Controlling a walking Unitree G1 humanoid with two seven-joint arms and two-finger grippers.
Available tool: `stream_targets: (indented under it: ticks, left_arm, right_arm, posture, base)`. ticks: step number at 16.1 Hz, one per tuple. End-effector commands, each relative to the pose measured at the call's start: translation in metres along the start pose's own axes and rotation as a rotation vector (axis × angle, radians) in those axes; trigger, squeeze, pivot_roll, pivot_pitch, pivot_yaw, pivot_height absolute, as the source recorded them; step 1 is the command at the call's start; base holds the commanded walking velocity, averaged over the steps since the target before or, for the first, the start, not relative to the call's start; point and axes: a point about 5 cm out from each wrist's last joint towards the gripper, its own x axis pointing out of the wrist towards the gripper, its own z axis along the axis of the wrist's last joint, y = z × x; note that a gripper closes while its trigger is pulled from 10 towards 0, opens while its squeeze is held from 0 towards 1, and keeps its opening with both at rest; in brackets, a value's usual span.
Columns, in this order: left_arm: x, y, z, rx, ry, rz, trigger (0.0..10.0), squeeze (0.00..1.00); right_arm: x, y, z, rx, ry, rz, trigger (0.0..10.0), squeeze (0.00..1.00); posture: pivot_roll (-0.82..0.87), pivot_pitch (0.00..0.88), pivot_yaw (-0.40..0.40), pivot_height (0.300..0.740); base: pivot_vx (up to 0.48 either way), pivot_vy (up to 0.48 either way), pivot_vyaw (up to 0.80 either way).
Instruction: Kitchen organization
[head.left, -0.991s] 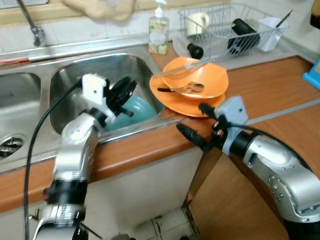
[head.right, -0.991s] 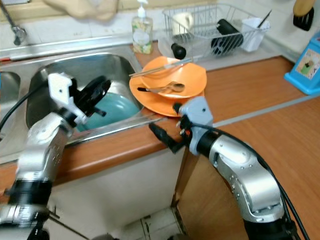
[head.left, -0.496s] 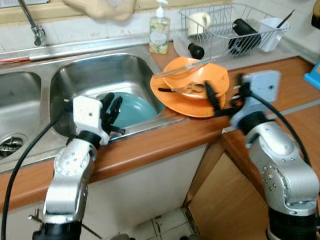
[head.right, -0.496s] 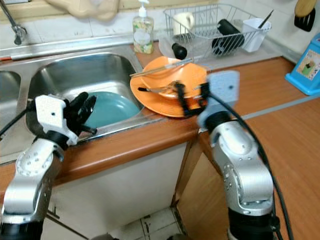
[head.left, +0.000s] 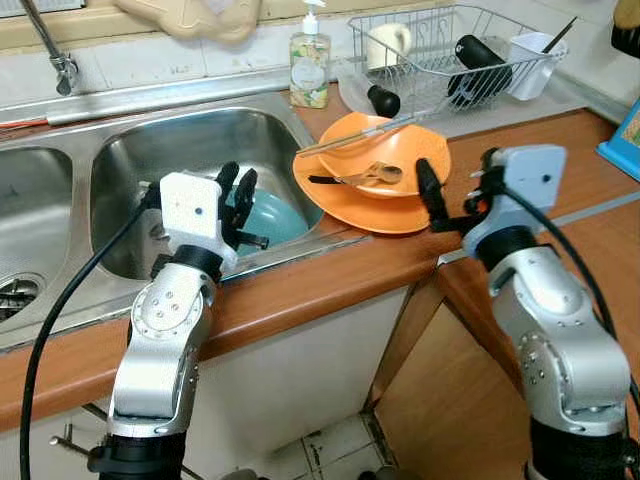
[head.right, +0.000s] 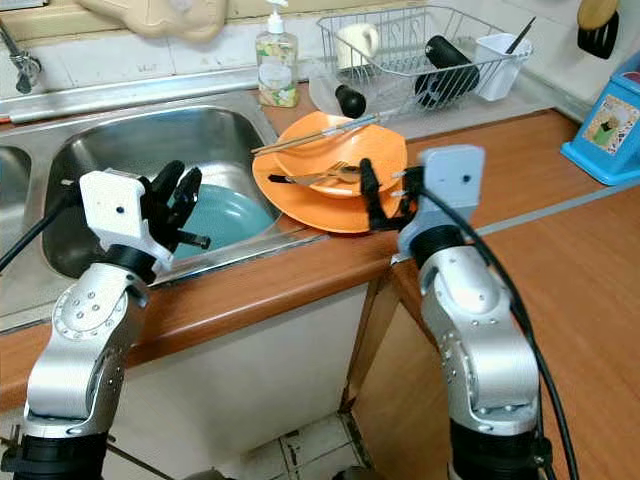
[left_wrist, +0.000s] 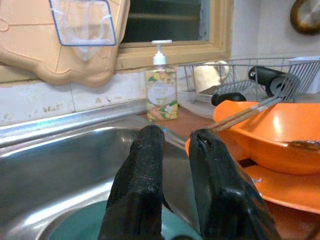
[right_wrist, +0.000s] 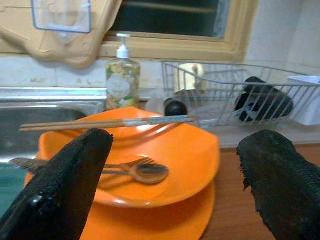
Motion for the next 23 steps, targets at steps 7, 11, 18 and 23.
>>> stream_targets:
  ticks: [7,11,18,23]
  left_arm:
    - [-0.0007,-0.0011,-0.0006,-0.016,0.018,-0.009,10.0,0.0]
    - [-0.0036,0.0004,-0.0017,-0.026,0.027,-0.002,10.0,0.0]
    - [-0.0016,0.0015,-0.0001,-0.022,0.024,-0.004,10.0,0.0]
    - [-0.0015,0.001,0.0001,-0.023,0.024,-0.005,10.0,0.0]
  right_arm:
    - [-0.0015,0.002,0.0047,-0.012,-0.028,0.005,10.0,1.0]
    - [-0.0018,0.003,0.0045,-0.012,-0.026,0.015,10.0,1.0]
    - [-0.0011,0.0061,0.0042,-0.028,-0.022,0.035,10.0,1.0]
    - [-0.0013,0.0058,0.0033,-0.015,-0.023,0.033,10.0,1.0]
  posture:
    - [-0.09,0.0,0.02,0.74]
    - [-0.09,0.0,0.019,0.74]
    - [-0.08,0.0,0.021,0.74]
    - [-0.08,0.0,0.021,0.74]
  base:
    - [0.036,0.0,0.0]
    - [0.271,0.0,0.0]
    - [0.286,0.0,0.34]
    - [0.287,0.0,0.0]
